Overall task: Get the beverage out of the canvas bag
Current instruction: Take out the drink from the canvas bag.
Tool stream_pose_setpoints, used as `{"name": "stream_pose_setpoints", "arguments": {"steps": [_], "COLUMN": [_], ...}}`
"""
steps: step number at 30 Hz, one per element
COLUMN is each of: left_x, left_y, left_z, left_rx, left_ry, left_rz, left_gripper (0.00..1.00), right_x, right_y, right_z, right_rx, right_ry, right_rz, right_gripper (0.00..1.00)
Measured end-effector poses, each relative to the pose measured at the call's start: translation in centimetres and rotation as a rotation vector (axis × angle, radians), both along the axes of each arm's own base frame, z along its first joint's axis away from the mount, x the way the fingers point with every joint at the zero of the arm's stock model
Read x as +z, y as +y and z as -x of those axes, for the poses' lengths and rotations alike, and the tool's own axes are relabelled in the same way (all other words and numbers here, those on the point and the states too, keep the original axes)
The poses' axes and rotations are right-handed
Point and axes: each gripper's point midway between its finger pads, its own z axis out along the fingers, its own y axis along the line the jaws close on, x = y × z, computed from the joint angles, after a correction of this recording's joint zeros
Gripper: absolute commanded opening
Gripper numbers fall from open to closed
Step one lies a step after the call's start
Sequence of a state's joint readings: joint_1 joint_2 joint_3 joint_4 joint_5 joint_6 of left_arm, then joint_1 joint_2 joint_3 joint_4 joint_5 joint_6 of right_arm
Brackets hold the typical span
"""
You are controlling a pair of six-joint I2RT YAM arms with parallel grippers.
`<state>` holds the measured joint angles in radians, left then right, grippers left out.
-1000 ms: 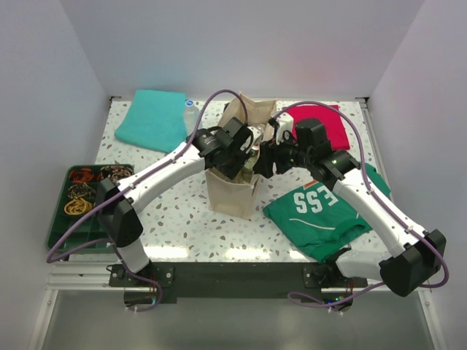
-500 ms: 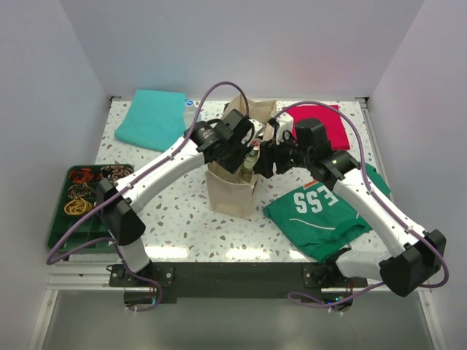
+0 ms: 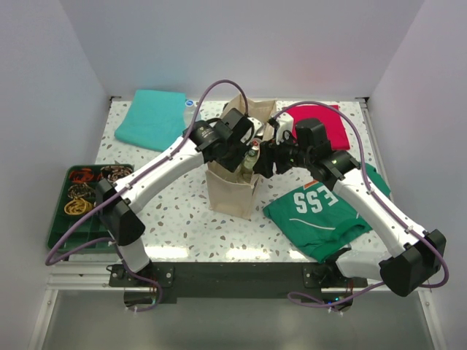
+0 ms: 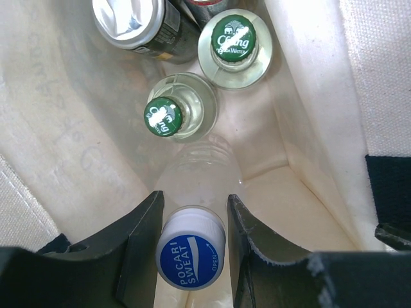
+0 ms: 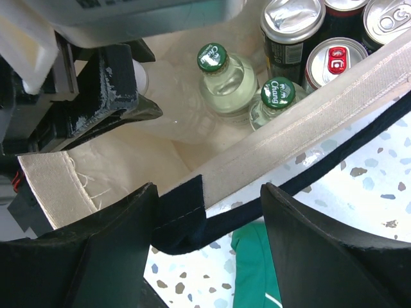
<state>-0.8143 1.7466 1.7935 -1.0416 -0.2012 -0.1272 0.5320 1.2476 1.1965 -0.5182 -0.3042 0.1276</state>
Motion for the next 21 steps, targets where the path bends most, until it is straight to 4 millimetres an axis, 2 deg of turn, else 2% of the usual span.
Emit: {"name": "stream_pose_setpoints", "arguments": {"steps": [6,16,21], "left_x": [1.3,6.2,7.0], "left_y": [0.5,1.8,1.9], "left_z": [0.0,0.0,-0.3], "left_rx": [0.013,0.045,0.056], "left_ry": [-0.037,-0.165,-0.198], "left_rz": [0.010,0.091,0.107], "left_gripper": [0.00,0.00,0.00], "right_x": [0.0,0.0,0.0], "right_y": [0.0,0.1,0.1], "right_z": [0.0,-0.1,-0.1], "right_rx": [-0.001,-0.002,-0.001], "right_ry": [-0.001,0.001,0.000], "right_rz": [-0.003,-0.002,-0.004], "right_gripper": [0.70,0.70,0.70]}}
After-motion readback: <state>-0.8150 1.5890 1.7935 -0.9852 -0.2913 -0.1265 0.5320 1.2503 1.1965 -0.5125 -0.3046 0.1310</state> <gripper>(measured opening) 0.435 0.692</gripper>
